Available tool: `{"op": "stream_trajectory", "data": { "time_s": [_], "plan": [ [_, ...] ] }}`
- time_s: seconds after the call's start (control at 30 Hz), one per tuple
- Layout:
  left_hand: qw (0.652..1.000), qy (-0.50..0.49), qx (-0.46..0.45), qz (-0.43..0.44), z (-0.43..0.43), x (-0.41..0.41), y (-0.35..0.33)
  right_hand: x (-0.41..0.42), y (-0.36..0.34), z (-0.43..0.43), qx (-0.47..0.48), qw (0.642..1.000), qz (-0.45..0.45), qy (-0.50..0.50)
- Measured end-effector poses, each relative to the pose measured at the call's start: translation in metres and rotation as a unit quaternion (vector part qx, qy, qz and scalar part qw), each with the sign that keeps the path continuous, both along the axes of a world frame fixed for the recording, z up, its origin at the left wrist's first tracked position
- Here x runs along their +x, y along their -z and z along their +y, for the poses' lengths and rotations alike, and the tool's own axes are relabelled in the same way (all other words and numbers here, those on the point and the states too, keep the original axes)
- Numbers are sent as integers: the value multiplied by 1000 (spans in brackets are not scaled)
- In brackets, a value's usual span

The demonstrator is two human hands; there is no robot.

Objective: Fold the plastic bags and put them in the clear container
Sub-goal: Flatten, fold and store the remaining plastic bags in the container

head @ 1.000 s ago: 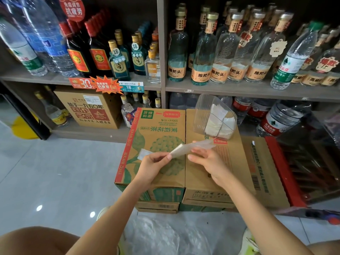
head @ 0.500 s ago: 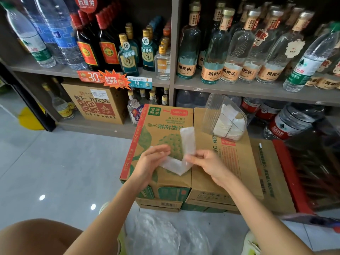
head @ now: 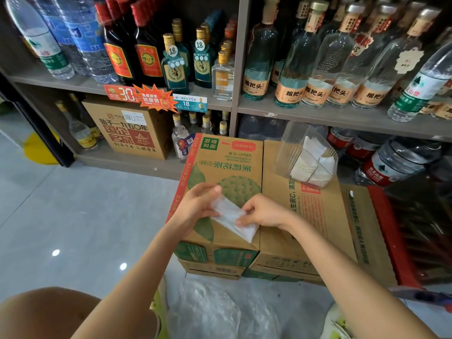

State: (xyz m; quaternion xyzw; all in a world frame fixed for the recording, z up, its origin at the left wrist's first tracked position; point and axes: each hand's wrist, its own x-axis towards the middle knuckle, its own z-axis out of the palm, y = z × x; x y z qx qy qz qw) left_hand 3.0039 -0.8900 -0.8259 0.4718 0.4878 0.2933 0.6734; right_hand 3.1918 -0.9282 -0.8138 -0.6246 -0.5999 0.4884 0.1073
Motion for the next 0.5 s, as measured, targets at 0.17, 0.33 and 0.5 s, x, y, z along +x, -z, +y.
{"op": "stream_trajectory", "data": {
  "time_s": [0.17,0.33,0.5],
  "plan": [
    [987,-14,108,117,2,0,13,-2,-6,0,-9,1000,-23,-13],
    [978,-80,133,142,0,4,23,4,-6,-18,25,994,33,100],
    [963,-64,174,194,2,7,20,3,8,-28,90,988,9,126]
  ]
}}
